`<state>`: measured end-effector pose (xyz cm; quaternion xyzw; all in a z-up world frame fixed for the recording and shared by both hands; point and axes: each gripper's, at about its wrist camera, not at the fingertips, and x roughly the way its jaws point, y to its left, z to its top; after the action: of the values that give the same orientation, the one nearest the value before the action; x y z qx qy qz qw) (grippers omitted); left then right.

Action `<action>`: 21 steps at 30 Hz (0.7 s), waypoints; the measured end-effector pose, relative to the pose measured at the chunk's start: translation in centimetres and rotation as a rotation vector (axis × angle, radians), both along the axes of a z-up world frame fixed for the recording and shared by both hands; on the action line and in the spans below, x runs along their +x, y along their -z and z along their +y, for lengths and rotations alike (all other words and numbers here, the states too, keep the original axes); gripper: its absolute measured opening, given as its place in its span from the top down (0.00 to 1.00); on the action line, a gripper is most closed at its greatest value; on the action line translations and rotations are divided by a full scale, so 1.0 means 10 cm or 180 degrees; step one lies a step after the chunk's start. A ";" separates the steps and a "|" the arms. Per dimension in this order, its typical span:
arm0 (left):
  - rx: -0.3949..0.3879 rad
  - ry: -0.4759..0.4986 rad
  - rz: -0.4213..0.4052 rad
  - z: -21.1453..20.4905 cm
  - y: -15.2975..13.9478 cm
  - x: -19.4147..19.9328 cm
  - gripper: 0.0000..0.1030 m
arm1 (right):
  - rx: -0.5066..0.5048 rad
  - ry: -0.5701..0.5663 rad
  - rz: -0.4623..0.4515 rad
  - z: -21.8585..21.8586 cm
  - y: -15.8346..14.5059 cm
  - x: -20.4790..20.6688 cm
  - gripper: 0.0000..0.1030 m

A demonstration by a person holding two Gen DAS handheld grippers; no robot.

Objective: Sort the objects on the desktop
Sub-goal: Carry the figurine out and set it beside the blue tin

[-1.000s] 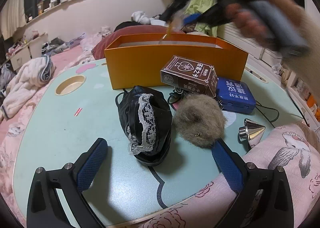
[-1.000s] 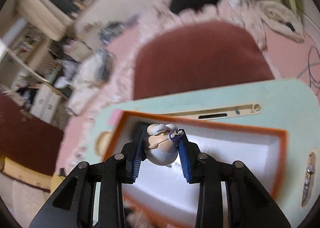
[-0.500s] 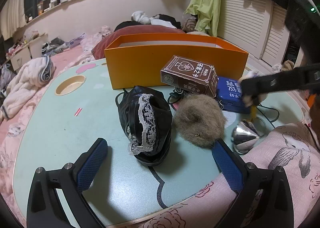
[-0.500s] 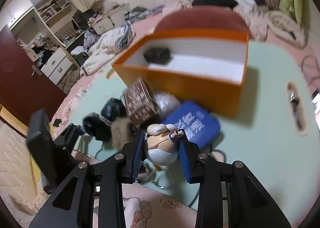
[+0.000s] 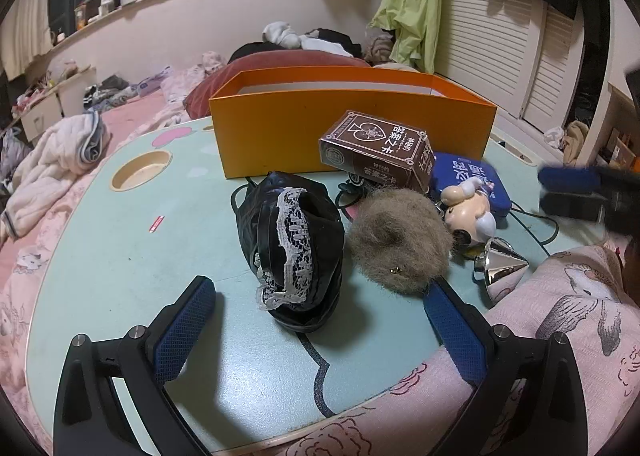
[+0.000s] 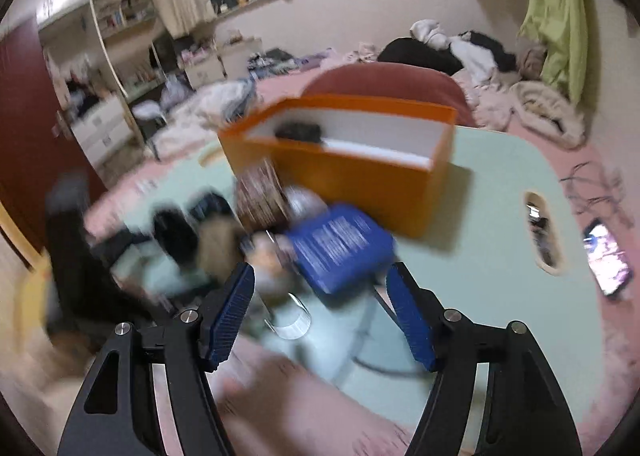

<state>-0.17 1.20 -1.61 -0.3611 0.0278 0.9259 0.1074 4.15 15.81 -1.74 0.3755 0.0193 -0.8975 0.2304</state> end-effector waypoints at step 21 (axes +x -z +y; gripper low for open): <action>0.0157 0.0035 0.0258 -0.23 -0.36 0.15 0.11 | 0.0386 0.0074 -0.0088 -0.09 0.62 -0.18 0.20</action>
<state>1.36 -1.14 1.99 -0.3203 0.0113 0.9396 0.1201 2.38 14.90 -7.91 0.4013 0.0662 -0.8921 0.1970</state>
